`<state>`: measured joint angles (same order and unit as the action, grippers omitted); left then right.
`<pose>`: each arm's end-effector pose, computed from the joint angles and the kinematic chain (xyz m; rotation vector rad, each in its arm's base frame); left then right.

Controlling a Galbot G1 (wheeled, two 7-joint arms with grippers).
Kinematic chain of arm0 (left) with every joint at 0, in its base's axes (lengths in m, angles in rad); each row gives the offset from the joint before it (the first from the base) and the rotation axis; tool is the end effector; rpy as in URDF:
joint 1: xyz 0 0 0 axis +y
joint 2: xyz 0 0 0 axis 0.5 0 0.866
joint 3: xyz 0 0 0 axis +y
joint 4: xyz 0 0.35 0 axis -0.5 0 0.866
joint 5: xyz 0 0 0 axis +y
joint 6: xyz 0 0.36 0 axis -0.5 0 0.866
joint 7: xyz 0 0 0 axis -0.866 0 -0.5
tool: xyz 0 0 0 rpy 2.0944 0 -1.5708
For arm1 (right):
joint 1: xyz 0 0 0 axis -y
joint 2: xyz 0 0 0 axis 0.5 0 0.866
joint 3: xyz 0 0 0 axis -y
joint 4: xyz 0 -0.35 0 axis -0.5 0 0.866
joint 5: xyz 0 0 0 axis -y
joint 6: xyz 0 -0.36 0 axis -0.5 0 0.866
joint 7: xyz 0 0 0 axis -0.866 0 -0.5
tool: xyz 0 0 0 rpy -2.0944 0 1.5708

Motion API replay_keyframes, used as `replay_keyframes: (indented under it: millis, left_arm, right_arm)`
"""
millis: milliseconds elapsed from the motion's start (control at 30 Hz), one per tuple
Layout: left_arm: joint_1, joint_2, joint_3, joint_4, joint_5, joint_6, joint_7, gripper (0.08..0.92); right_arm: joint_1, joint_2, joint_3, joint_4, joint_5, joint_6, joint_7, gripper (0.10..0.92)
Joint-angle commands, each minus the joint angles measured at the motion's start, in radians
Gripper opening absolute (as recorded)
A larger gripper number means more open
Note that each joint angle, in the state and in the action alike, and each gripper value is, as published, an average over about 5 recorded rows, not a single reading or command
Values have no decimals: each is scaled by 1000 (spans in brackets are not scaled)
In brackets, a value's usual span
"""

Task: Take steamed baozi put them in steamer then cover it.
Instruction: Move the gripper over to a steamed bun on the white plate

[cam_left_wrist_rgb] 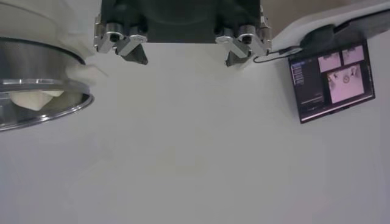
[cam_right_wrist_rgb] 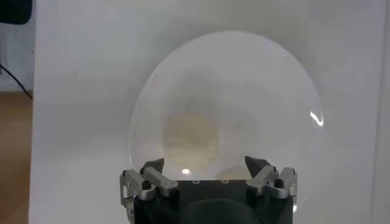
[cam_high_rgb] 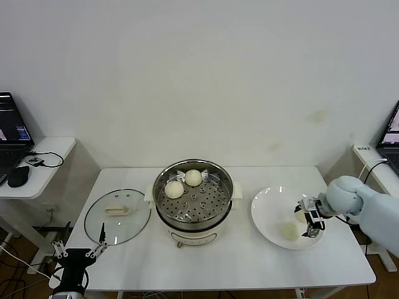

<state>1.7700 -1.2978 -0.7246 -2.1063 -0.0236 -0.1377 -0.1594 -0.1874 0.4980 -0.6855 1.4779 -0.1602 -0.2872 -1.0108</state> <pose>0.1326 0.1044 -0.3083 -0.2182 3.0916 0.4910 0.4447 -0.1767 -0.2156 1.1836 -1.3870 1.4025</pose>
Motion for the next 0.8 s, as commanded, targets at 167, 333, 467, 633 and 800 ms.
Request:
replay_keyframes:
  millis: [167,333,467,633,800]
  left_arm:
    - [-8,1,2,8,-1,1,1,823]
    - [-13,1,6,12,-1,2,1,823]
    - [-14,0,6,14,-1,2,0,823]
    - [-15,0,6,17,-2,1,0,823]
    - [-16,-1,7,18,-2,1,-1,823]
  right_arm:
    - [-46,61,6,-55,-23,-2,9,822]
    - [-48,75,6,-64,-23,-8,11,808]
    - [-48,77,4,-63,-22,-12,9,776]
    - [-48,74,5,-65,-23,-15,8,708]
    - [-49,65,8,-65,-22,-14,5,657]
